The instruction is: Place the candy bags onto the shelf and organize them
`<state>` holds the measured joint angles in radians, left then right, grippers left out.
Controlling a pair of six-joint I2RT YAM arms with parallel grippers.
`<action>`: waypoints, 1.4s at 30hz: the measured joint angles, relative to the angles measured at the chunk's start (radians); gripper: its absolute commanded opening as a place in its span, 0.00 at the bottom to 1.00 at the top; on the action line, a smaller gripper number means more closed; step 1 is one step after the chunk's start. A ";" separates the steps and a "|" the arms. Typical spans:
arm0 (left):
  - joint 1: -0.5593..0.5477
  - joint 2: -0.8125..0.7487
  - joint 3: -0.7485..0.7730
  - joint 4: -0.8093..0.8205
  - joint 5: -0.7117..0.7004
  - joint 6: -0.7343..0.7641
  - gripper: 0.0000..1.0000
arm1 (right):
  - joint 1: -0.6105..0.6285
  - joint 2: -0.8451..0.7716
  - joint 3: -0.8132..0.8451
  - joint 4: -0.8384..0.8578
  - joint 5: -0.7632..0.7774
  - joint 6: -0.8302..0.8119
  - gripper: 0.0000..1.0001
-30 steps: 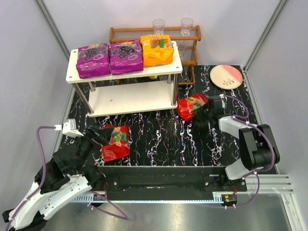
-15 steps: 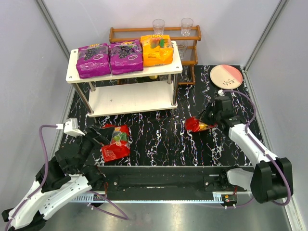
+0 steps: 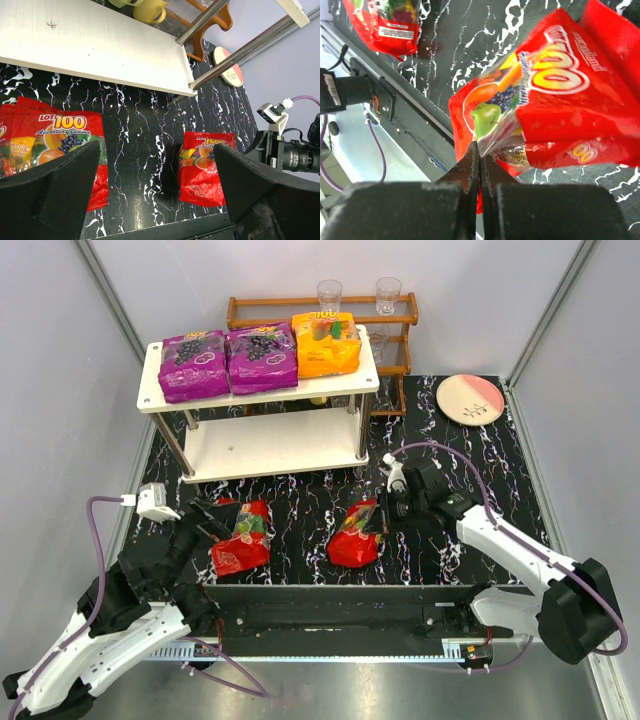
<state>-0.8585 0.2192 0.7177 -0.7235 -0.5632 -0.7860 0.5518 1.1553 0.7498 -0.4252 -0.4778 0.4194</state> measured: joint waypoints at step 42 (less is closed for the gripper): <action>0.000 0.024 -0.013 0.038 0.027 0.000 0.99 | 0.084 -0.216 -0.466 0.748 0.635 0.155 0.00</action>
<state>-0.8585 0.2432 0.7044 -0.6853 -0.5365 -0.7856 0.6353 0.9398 0.2840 0.3233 0.1574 0.5743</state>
